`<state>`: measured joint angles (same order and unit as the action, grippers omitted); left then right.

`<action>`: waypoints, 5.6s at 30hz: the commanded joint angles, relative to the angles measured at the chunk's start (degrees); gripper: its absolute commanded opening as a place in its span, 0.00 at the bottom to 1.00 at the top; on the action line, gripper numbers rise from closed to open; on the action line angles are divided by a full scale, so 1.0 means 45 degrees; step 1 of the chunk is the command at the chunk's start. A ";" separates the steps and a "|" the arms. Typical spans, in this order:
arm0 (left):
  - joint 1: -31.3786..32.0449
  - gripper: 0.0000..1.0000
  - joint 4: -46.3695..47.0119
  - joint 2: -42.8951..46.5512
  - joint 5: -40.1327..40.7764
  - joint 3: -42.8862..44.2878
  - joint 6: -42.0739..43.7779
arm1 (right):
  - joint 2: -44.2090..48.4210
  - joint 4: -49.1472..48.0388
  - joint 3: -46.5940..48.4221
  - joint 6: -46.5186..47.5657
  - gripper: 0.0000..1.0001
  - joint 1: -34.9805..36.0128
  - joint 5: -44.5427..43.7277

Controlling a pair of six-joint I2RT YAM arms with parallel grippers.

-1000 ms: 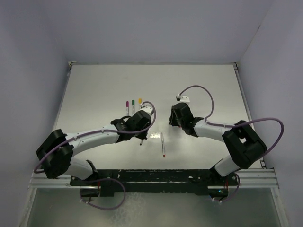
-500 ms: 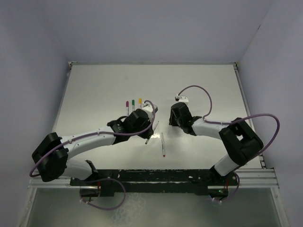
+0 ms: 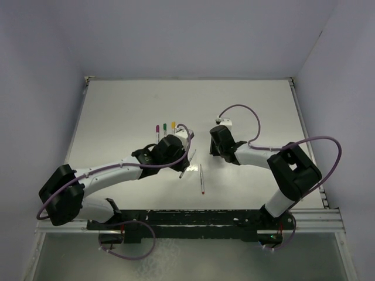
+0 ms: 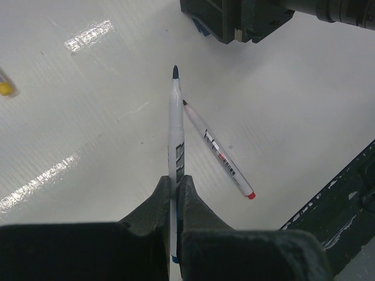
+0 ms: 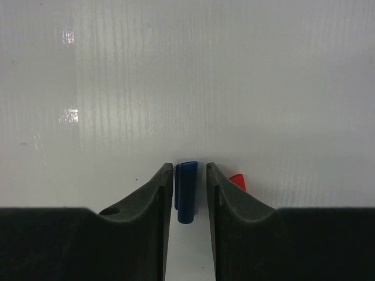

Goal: Insert the pens into the pen caps

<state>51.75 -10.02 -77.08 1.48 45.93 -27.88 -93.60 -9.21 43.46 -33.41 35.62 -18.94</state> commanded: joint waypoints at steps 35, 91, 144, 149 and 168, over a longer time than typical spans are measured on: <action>-0.0360 0.00 0.0652 0.0588 -0.0159 -0.0185 -0.0141 | -0.1045 0.3341 0.0325 -0.0756 0.29 0.0802 0.0038; -0.0367 0.00 0.6039 0.0944 -0.1074 -0.1428 -0.0589 | 0.6640 -0.8443 -0.3478 -0.0421 0.00 0.1129 -0.0604; -0.0366 0.00 0.7950 0.1079 -0.1597 -0.2168 -0.0696 | 0.5817 -1.3134 -0.4759 -0.2649 0.00 0.1138 0.0204; -0.0368 0.00 0.7987 0.1141 -0.1419 -0.2233 -0.0681 | 0.5821 -1.3119 -0.4760 -0.2688 0.00 0.1131 0.0299; -0.0366 0.00 0.8156 0.1260 -0.0965 -0.2180 -0.0591 | 0.5349 -1.3436 -0.4770 -0.2764 0.00 0.1133 0.0343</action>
<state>50.26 23.09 -72.31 -3.70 35.88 -30.55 -69.10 -64.95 21.71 -45.19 40.82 -17.41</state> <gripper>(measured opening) 0.029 0.035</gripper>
